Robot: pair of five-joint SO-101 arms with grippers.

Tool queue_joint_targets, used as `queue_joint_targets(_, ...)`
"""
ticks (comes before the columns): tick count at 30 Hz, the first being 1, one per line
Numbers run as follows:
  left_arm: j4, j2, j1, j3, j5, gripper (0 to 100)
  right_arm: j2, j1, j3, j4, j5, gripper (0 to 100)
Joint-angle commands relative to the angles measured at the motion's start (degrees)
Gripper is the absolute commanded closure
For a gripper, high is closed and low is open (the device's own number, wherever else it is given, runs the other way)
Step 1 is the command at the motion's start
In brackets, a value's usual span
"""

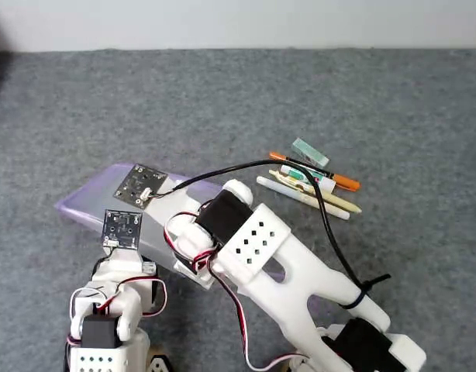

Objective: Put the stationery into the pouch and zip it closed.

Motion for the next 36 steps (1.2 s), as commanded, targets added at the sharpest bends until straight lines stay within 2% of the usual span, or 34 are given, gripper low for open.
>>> queue_joint_targets(1,0.35,-0.7,-0.35,-2.95,-0.79,99,-3.03,0.4,-2.73,-1.27,-0.53,99.1)
queue_joint_targets(3,0.88,-0.7,-3.6,-4.97,-2.9,98,-3.03,1.01,-2.73,-3.03,-0.53,99.1)
queue_joint_targets(7,-2.2,-0.79,-9.05,-9.54,-12.04,99,-3.03,2.86,-2.73,-8.75,-0.53,99.1)
queue_joint_targets(10,-5.01,-0.79,-13.98,-11.47,-12.48,99,-2.95,3.74,-2.64,-12.79,-0.35,99.1)
queue_joint_targets(15,-3.25,-0.79,-21.36,-18.07,-12.4,99,0.13,3.82,-1.93,-23.08,-0.18,99.1)
queue_joint_targets(19,1.85,-0.79,-21.8,-23.69,-7.56,98,5.14,3.82,-1.85,-31.25,-0.18,99.1)
queue_joint_targets(21,2.55,-0.79,-21.8,-25.19,-5.63,95,7.08,3.74,-1.85,-34.07,-0.44,99.1)
queue_joint_targets(29,2.81,-0.62,-21.63,-25.1,0.7,70,8.04,3.3,-1.93,-36.18,-0.26,99.1)
queue_joint_targets(31,2.81,-0.62,-21.1,-25.1,0.79,70,8.04,3.3,-1.93,-36.35,-0.26,99.1)
queue_joint_targets(36,3.52,-0.7,-13.8,-25.1,0.97,70,8.04,3.3,-1.93,-36.35,-0.26,99.1)
